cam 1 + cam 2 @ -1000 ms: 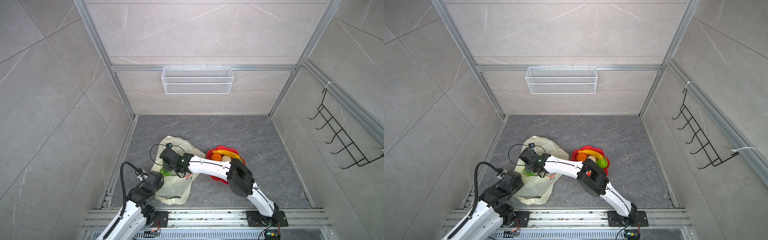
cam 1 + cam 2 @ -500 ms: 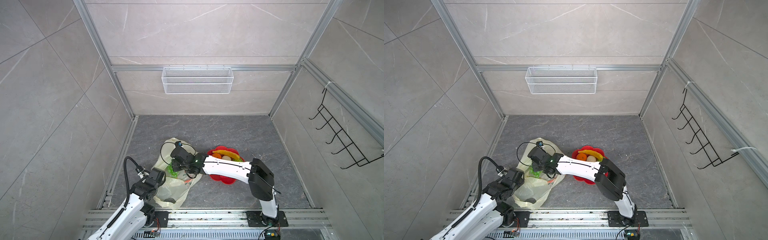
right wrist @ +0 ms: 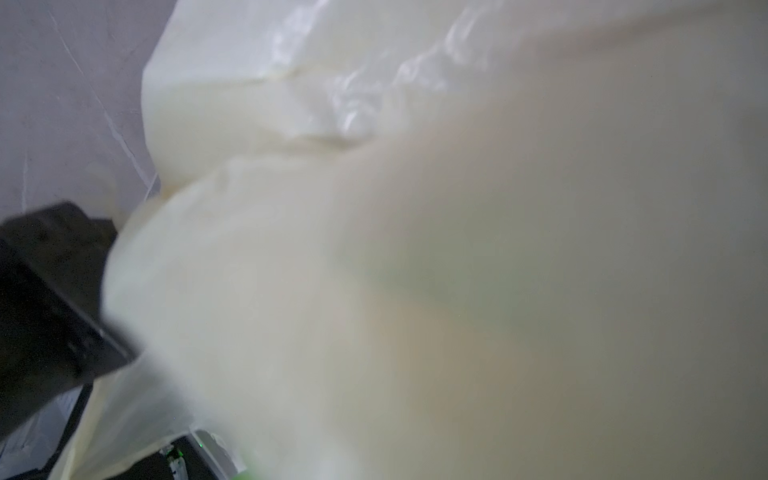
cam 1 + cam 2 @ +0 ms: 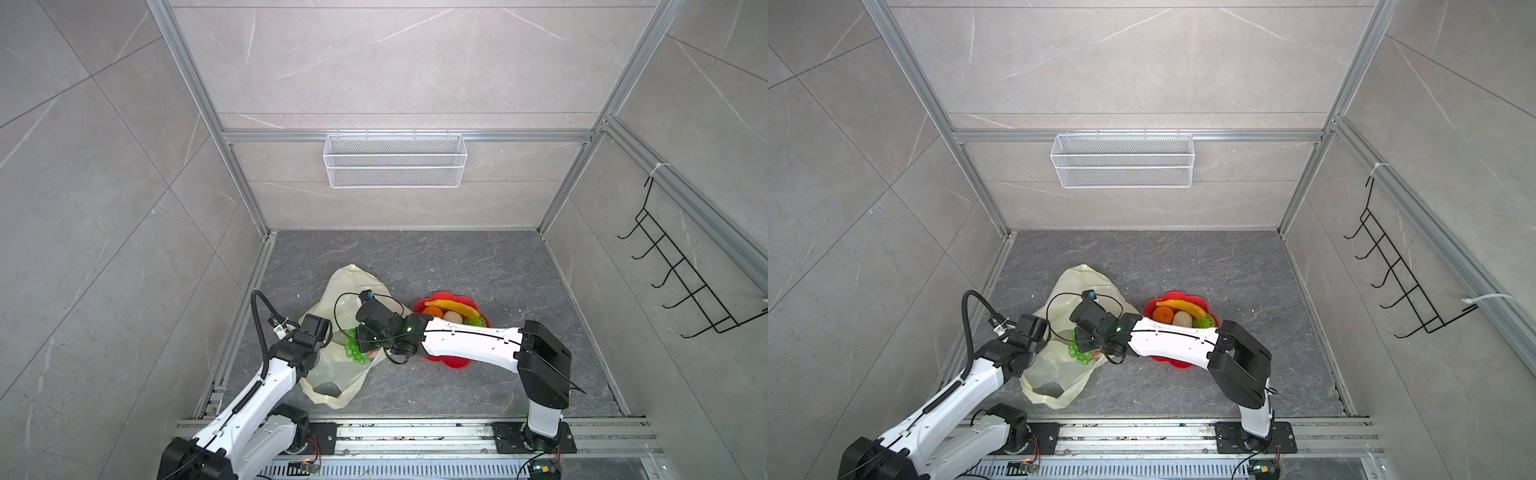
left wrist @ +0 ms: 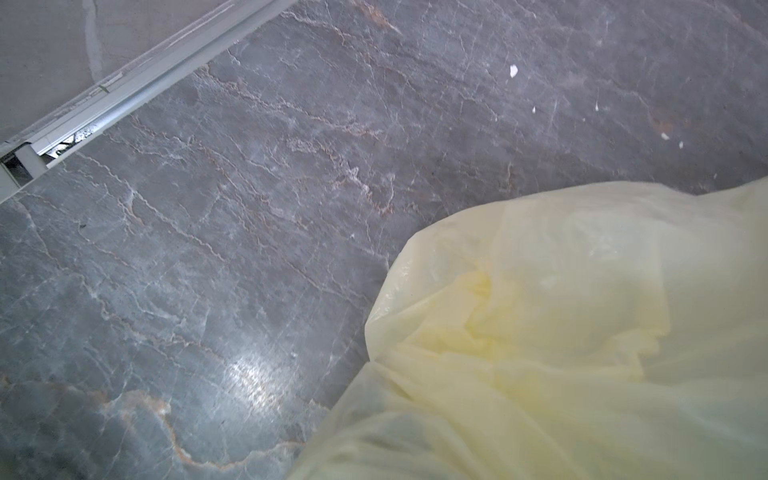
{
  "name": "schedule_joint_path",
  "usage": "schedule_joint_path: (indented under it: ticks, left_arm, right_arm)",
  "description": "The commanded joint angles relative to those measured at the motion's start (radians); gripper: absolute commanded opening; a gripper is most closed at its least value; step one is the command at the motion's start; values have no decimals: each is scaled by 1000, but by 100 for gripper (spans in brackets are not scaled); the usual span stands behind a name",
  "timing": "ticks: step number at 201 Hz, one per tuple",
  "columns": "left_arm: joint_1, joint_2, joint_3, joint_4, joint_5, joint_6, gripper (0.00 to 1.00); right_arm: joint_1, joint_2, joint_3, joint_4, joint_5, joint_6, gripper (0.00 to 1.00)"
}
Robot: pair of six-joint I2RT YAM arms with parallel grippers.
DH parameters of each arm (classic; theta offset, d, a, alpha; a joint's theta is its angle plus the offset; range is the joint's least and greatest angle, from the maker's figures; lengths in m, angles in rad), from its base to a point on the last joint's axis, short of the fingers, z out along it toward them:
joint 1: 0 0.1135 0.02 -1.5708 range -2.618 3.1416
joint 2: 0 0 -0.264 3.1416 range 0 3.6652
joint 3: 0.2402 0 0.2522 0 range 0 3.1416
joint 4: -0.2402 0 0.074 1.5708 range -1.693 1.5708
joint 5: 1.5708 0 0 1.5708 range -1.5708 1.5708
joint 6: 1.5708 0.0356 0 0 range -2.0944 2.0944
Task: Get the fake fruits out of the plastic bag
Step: 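Lift the green grapes out with the right gripper while the left releases the bag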
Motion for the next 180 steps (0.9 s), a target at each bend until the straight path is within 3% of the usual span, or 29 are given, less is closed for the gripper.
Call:
schedule_joint_path:
  ticks: [1, 57, 115, 151, 180]
  left_arm:
    - [54, 52, 47, 104, 30, 60, 6]
    - [136, 158, 126, 131, 43, 103, 6]
    - [282, 201, 135, 160, 96, 155, 6]
    - [298, 202, 124, 174, 142, 170, 6]
    - [300, 175, 101, 181, 168, 178, 6]
  right_arm:
    - [14, -26, -17, 51, -31, -20, 14]
    - [34, -77, -59, 52, -47, -32, 14]
    - [33, -201, -136, 41, -32, -40, 15]
    - [11, -273, -179, 33, -34, -31, 15]
    - [-74, -362, -258, 53, -78, 3, 16]
